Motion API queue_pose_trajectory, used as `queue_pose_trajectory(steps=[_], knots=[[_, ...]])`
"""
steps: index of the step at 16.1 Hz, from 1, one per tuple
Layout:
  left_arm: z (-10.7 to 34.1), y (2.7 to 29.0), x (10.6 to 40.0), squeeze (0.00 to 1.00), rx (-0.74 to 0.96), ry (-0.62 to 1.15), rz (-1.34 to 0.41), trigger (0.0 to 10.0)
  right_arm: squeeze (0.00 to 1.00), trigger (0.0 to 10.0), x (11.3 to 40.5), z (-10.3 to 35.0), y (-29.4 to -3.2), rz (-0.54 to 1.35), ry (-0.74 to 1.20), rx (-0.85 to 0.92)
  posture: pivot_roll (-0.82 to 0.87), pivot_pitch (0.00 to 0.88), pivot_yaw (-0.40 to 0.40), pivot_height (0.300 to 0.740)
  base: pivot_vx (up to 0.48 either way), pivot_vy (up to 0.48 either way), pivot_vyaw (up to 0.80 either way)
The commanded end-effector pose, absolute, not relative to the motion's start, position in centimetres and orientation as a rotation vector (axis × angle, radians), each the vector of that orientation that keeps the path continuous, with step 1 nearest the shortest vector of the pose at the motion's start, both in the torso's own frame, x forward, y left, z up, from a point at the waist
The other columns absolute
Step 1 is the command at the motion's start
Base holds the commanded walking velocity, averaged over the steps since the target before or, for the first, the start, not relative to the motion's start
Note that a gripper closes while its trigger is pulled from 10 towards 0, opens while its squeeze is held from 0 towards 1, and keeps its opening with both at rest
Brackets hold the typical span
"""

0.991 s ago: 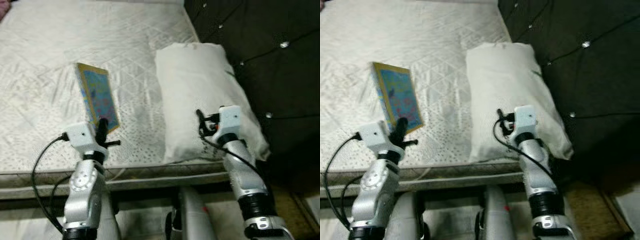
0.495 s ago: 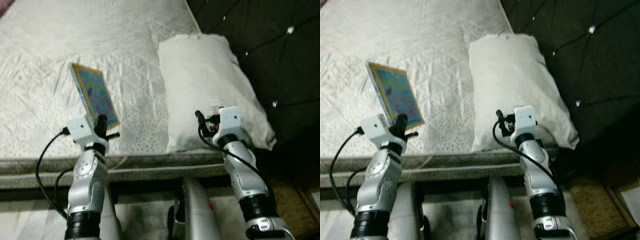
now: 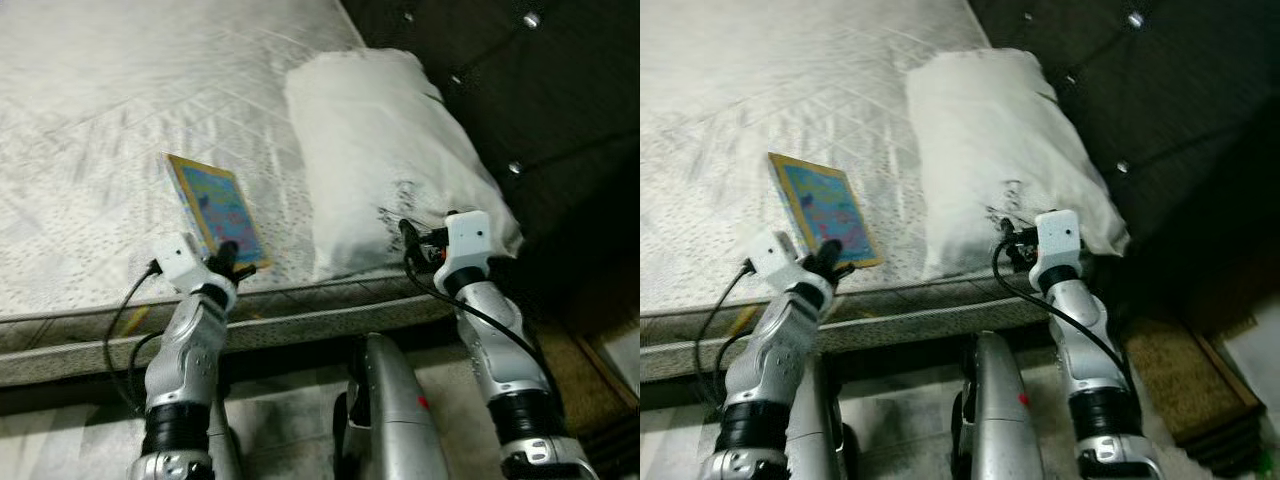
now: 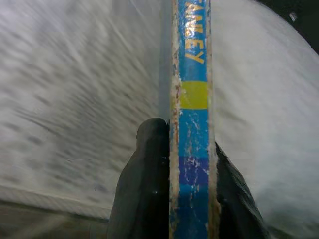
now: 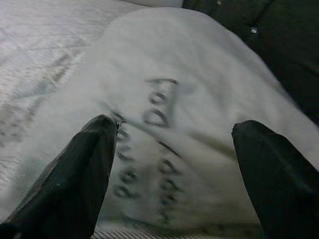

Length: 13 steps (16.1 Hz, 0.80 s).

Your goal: Clean up the room

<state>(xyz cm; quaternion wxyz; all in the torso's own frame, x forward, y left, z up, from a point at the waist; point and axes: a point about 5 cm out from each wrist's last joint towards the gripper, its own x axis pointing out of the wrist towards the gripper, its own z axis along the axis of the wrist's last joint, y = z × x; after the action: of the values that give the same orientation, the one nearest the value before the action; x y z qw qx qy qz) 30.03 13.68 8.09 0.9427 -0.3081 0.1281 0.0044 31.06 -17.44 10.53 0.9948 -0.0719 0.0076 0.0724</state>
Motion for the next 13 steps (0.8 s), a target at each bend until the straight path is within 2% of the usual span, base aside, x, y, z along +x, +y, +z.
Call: queue_pose_trajectory(steps=[1,5,9,13], knots=[[8.2,11.7,30.4,0.00,-0.692,0.310,-0.080,10.0,0.00,10.0,30.8,10.9,-18.3,0.116,0.009,-0.155,-0.13,0.097,-0.060,0.545,0.000,0.000,0.00],[6.6,11.4,31.1,0.00,-0.741,0.471,-0.080,10.0,0.00,10.0,30.3,11.3,-19.4,0.116,0.009,-0.195,-0.16,0.098,-0.071,0.545,0.000,0.000,0.00],[5.6,11.5,31.5,0.00,-0.696,0.547,-0.097,10.0,0.00,10.0,29.5,11.3,-20.4,0.119,0.023,-0.224,-0.18,0.097,-0.074,0.545,0.000,0.000,0.00],[6.2,11.3,31.7,0.00,-0.699,0.540,-0.116,10.0,0.00,10.0,29.1,11.3,-20.4,0.126,0.028,-0.232,-0.18,0.098,-0.079,0.510,0.000,0.000,0.00]])
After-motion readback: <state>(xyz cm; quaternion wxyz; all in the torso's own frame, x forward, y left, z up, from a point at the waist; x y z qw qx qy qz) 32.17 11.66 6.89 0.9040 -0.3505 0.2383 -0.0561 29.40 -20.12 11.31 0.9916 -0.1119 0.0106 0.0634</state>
